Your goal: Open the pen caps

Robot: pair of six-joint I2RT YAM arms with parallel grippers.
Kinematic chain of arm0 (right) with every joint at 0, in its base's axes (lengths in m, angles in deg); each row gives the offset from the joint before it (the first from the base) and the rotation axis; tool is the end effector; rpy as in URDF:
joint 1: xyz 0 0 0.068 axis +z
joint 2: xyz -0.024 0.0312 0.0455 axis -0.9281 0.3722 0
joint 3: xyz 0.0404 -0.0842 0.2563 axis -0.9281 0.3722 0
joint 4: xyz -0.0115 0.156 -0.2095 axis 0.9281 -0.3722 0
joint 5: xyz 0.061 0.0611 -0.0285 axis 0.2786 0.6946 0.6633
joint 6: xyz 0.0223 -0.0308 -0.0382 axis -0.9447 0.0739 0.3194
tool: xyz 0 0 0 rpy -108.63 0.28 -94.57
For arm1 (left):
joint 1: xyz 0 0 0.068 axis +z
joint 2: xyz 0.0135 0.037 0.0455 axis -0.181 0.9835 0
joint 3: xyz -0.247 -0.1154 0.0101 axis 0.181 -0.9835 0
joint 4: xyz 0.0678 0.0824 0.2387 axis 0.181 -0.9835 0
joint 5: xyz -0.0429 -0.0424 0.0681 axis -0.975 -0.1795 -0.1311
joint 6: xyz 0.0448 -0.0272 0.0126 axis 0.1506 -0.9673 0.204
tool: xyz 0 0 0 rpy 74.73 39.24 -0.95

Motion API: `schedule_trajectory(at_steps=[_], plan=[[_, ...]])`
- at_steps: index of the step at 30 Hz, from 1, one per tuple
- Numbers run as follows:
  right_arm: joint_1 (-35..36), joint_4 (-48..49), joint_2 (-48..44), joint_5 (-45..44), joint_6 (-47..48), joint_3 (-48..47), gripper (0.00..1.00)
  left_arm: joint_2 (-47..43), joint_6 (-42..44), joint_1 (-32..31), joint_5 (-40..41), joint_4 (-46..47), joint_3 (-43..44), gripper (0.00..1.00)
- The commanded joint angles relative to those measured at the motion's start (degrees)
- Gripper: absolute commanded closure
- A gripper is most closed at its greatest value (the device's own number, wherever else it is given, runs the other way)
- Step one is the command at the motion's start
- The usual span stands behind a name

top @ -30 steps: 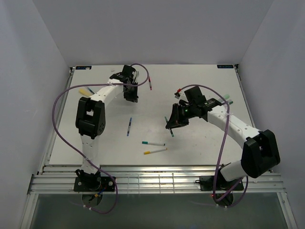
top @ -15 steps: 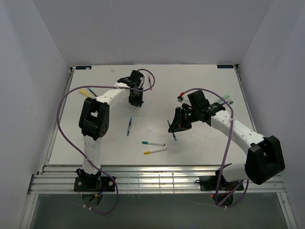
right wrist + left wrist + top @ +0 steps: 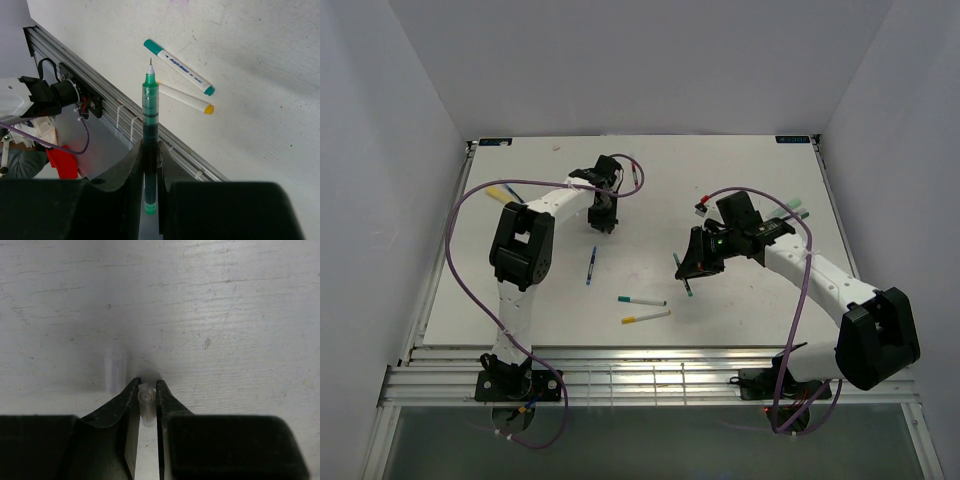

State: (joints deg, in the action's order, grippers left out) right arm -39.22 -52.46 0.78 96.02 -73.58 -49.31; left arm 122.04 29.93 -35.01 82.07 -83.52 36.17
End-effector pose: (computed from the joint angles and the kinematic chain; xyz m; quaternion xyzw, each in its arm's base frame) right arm 0.2311 0.1487 0.2545 -0.0827 0.9119 0.3743 0.1466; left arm 0.4072 -0.1835 0.1634 0.0511 0.9856 -0.0256 0.1592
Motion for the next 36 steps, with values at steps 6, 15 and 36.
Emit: schedule_trajectory(at_steps=[6, 15, 36], plan=[[-0.19, 2.26, -1.54, 0.79, -0.08, 1.52, 0.92, 1.19, 1.32, 0.06, 2.03, -0.86, 0.78, 0.82], [-0.1, 2.35, -2.06, 0.62, -0.08, 2.48, 0.92, 1.9, 1.41, 0.06, 2.21, -0.86, 0.96, 0.71], [-0.19, 2.7, -2.5, 1.14, -0.08, 3.89, 0.92, -0.82, 1.06, -0.82, 2.73, -0.77, 1.04, 0.64]])
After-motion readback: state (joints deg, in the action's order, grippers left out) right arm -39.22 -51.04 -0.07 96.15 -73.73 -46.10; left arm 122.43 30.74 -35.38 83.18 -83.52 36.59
